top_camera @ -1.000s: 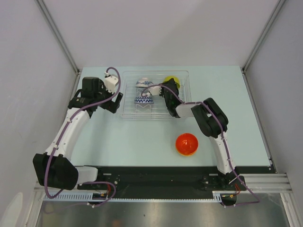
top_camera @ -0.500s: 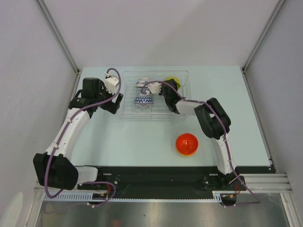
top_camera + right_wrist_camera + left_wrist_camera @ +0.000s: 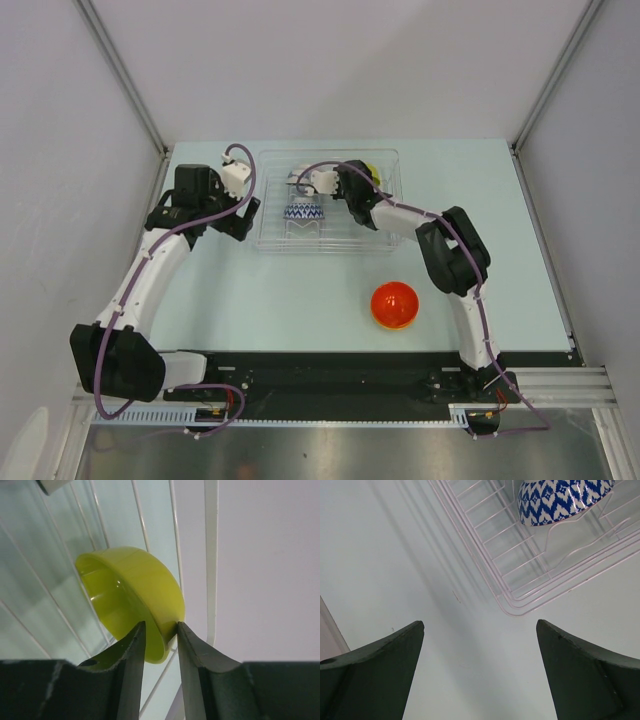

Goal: Load the bowls into the dish rack

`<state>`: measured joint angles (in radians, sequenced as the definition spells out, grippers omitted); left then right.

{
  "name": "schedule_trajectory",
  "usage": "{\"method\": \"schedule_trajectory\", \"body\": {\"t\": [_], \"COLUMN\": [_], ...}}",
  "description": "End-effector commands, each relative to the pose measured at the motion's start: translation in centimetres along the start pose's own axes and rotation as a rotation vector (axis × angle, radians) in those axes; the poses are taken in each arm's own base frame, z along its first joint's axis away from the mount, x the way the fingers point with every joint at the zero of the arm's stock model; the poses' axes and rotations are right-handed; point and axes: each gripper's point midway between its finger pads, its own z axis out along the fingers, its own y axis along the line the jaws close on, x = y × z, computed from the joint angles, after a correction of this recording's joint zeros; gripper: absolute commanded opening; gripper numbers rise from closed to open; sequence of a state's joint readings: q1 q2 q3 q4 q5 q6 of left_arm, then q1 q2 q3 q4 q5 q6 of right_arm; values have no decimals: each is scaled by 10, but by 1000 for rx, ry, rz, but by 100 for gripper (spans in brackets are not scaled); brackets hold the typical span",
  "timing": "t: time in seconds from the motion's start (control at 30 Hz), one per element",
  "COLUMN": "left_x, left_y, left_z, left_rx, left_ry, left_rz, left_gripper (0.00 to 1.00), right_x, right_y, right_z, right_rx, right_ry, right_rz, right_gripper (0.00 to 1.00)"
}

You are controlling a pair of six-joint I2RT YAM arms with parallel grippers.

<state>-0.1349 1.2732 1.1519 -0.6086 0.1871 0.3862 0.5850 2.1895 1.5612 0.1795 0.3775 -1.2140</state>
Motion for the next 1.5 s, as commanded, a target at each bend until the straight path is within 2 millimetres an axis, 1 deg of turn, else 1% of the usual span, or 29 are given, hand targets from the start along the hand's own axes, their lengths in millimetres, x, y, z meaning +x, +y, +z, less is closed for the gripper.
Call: {"method": "schedule_trajectory", "body": {"t": [0.0, 0.03, 0.1, 0.13, 0.17, 0.2, 0.27, 0.3, 0.4, 0.57, 0.77, 0.97, 1.23, 1.37, 1.43, 1.47], "left_x": [-18, -19, -21, -21, -22, -23, -24, -24, -27, -30, -30, -27, -27, -26, -25, -25], "left_y": [7, 7, 8, 8, 8, 8, 9, 9, 10, 10, 10, 9, 9, 8, 8, 7], "left_z": [-12, -12, -14, -14, -15, -15, -16, -17, -18, -22, -22, -21, -23, -23, -23, -23], "left_rx": [-22, -23, -28, -26, -27, -27, -29, -31, -34, -35, -35, -29, -33, -29, -30, -27], "left_ry": [-66, -68, -72, -71, -74, -74, -78, -76, -81, -87, -87, -82, -87, -87, -85, -86], "left_rz": [27, 29, 29, 29, 32, 31, 32, 31, 32, 37, 41, 40, 43, 42, 43, 43], "left_gripper": [99, 100, 100, 100, 100, 100, 100, 100, 100, 100, 100, 100, 100, 100, 100, 100], "right_x": [3, 6, 5, 9, 6, 9, 6, 9, 10, 9, 13, 16, 21, 24, 22, 25], "right_y": [22, 28, 25, 32, 28, 33, 29, 35, 38, 43, 59, 64, 70, 80, 82, 85], "right_z": [-11, -13, -13, -15, -16, -18, -20, -22, -26, -32, -37, -33, -28, -31, -32, -35], "right_rx": [-164, -196, -211, -250, -255, -289, -305, -336, -393, -456, -532, -521, -513, -548, -573, -598], "right_ry": [3, 15, 15, 30, 23, 35, 24, 38, 39, 34, 49, 68, 88, 103, 101, 112], "right_rz": [21, 15, 36, 31, 50, 47, 72, 76, 101, 122, 124, 115, 113, 98, 104, 101], "right_gripper": [36, 37, 38, 39, 39, 40, 41, 43, 44, 44, 44, 44, 45, 45, 45, 48]}}
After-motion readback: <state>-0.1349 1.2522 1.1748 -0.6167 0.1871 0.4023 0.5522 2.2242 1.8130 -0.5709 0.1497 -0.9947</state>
